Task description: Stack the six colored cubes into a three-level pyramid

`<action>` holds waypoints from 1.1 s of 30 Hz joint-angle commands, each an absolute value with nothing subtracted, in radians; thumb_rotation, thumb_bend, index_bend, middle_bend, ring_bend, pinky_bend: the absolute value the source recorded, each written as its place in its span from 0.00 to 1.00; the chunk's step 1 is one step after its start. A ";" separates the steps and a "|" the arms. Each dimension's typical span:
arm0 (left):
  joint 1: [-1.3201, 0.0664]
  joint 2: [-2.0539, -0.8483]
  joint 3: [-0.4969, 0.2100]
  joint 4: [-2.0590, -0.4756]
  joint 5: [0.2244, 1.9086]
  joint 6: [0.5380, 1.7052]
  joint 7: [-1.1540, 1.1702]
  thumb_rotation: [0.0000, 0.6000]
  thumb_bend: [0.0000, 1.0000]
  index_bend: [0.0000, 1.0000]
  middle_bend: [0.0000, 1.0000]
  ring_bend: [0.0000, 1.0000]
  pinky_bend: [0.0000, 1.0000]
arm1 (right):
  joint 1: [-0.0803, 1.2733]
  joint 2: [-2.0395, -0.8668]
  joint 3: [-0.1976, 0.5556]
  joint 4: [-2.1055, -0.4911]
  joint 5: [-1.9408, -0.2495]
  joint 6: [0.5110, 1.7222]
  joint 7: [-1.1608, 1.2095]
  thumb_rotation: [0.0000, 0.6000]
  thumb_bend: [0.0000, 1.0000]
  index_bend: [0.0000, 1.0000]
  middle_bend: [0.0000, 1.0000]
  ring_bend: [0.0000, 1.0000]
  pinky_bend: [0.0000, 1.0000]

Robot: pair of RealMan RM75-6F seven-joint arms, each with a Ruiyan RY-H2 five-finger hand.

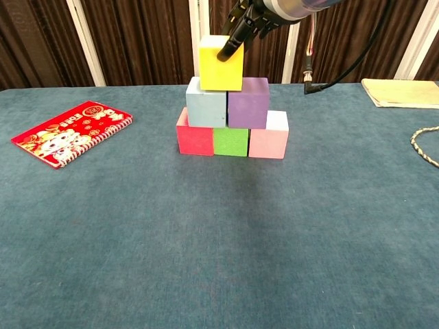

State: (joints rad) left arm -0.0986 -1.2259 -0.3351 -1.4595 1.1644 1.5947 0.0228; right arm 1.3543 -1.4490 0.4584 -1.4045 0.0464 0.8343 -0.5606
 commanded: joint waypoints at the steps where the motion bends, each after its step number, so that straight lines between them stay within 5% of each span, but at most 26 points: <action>1: -0.099 -1.227 -0.335 -1.459 1.164 1.594 0.025 1.00 0.32 0.16 0.06 0.00 0.00 | 1.356 -1.449 0.457 -1.404 0.047 0.834 -0.559 1.00 0.38 0.34 0.38 0.24 0.00; 33: -0.102 -1.230 -0.338 -1.457 1.157 1.591 0.031 1.00 0.32 0.16 0.06 0.00 0.00 | 1.362 -1.437 0.433 -1.405 0.051 0.816 -0.549 1.00 0.29 0.19 0.31 0.20 0.00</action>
State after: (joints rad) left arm -0.1024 -1.2299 -0.3378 -1.4567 1.1574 1.5912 0.0306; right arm 1.3619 -1.4378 0.4330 -1.4047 0.0503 0.8161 -0.5485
